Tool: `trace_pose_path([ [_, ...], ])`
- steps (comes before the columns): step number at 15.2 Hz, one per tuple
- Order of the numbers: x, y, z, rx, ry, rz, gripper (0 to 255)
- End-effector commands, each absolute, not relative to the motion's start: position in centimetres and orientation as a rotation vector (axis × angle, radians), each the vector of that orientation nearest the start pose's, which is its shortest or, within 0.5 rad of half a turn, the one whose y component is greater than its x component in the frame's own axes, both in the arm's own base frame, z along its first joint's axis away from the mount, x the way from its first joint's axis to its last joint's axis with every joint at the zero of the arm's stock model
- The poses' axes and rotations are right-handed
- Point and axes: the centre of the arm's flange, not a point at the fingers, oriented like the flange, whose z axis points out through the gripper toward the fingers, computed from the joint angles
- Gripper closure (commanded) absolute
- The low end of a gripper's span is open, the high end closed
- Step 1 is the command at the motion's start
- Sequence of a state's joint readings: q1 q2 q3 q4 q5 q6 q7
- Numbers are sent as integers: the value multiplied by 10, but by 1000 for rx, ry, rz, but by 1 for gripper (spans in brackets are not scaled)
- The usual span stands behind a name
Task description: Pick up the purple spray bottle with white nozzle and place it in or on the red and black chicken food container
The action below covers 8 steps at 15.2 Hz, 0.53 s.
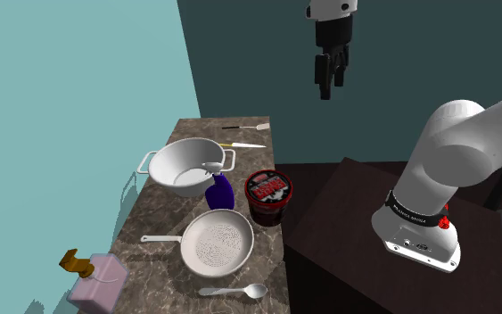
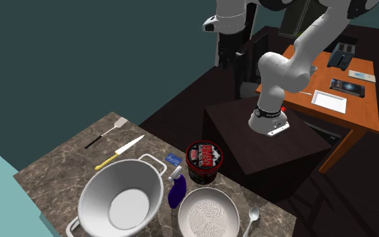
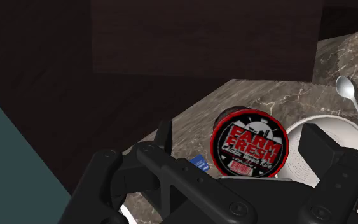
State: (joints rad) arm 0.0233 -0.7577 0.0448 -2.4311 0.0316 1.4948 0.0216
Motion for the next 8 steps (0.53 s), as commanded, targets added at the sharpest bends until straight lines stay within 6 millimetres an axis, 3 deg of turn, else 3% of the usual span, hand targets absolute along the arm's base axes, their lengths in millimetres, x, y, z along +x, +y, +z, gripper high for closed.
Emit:
trace_pose_path([
  [1, 300, 27, 541, -3135, -49, 281, 0],
  [8, 361, 55, 484, -3126, -228, 228, 0],
])
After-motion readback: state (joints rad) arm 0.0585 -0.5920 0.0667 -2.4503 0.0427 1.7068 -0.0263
